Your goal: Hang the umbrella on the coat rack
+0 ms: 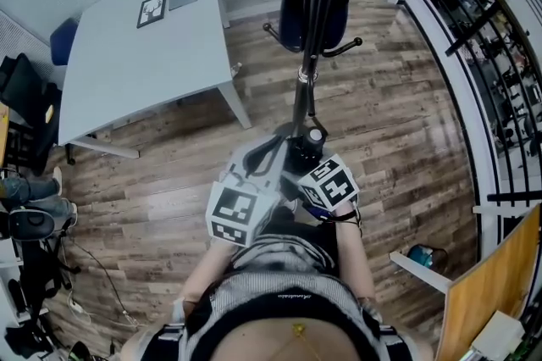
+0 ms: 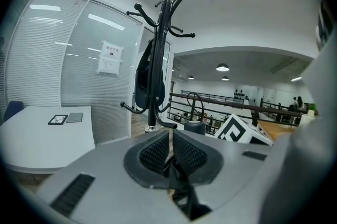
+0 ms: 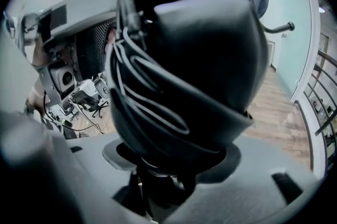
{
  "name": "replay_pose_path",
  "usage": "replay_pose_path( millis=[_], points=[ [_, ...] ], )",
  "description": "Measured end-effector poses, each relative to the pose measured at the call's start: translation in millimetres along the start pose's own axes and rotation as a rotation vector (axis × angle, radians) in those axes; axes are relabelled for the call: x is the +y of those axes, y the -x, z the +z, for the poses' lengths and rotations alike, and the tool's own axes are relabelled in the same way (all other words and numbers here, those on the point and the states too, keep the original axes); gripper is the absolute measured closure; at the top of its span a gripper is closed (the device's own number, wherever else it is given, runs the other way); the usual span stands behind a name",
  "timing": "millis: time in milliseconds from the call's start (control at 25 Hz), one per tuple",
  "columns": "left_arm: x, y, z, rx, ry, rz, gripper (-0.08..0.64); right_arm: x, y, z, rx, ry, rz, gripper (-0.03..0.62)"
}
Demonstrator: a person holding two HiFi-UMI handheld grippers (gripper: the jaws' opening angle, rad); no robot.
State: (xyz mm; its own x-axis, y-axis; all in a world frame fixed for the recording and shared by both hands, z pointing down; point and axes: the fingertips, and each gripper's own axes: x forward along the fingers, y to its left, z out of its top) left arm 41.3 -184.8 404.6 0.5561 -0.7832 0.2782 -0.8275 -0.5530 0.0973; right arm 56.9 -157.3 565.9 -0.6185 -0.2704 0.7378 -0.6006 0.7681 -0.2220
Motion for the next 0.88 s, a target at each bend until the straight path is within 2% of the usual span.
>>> replay_pose_path(
  millis=[320,480,880],
  points=[
    [11.5,-0.8,-1.8,0.009,0.014,-0.01,0.538,5.4,-16.7,0.7,0.024,-0.028,0.029,0.311],
    [10.7,-2.6,-11.3,0.036,0.011,-0.032,0.538,4.6,-24.0,-6.5,0.043,-0.038,0.025,0.311],
    [13.3,-4.4,-16.0,0.037,0.032,-0.045,0.538,0.4,-38.5,-25.5,0.087,-0.09,0.053,0.311]
  ],
)
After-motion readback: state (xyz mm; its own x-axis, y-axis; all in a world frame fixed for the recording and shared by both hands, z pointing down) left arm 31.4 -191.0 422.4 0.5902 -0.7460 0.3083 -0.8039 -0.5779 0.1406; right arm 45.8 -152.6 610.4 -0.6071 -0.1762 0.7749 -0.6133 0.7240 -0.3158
